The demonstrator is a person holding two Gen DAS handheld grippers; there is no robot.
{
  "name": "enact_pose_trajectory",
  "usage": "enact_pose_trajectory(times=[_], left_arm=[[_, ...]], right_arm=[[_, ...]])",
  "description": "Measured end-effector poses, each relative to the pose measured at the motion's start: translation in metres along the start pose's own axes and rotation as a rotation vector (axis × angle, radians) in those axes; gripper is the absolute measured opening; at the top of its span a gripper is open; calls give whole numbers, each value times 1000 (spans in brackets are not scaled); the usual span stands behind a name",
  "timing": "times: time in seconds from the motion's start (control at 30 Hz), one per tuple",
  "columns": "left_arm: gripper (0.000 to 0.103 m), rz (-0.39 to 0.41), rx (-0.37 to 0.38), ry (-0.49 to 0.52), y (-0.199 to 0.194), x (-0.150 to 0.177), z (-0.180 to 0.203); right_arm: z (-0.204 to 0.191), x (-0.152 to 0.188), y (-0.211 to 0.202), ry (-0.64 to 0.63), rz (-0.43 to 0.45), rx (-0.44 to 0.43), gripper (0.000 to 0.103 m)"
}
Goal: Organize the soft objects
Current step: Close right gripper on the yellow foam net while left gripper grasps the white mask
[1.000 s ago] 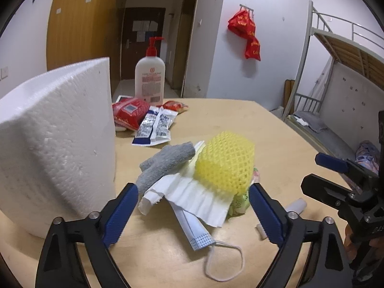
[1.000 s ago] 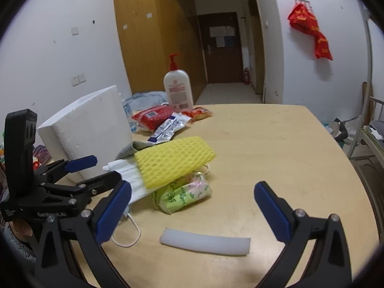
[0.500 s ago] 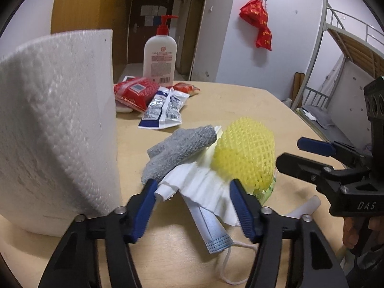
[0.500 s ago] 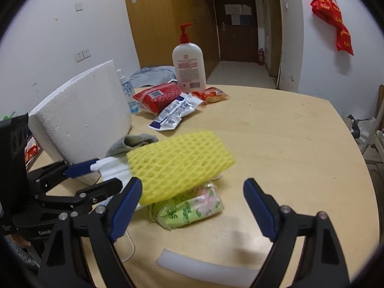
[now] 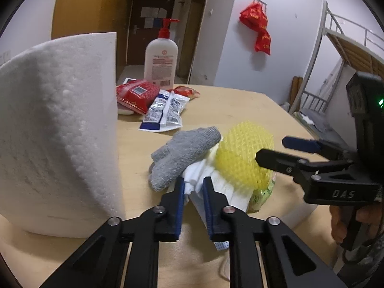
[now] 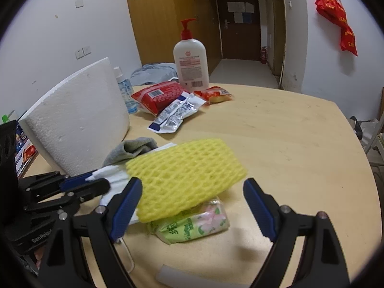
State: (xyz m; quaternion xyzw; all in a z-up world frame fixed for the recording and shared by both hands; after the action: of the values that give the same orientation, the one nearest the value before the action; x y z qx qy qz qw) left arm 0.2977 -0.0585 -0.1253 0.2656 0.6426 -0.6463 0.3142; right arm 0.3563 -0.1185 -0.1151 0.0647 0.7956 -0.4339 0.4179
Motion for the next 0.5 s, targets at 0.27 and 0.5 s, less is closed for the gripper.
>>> enact_pose_trajectory(times=[0.27, 0.5], left_arm=[[3, 38, 32, 2, -10, -5, 2], [2, 35, 69, 29, -13, -2, 10]], right_arm=[[3, 1, 13, 13, -26, -10, 83], [11, 4, 24, 53, -55, -25, 68]])
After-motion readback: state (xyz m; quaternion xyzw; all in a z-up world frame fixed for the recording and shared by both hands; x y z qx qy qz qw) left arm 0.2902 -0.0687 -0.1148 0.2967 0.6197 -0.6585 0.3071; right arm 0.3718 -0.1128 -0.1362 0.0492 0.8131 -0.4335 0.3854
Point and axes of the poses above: each gripper's, at about its wrist camera, not at the fingertips, and y roughly the way its jaws point, z to its right, x to its underside, the point moved 8 cm from there along y, roughly the way its jaws point, and after that the axes turned 13 degrees about -x, right-handed, at the moved point
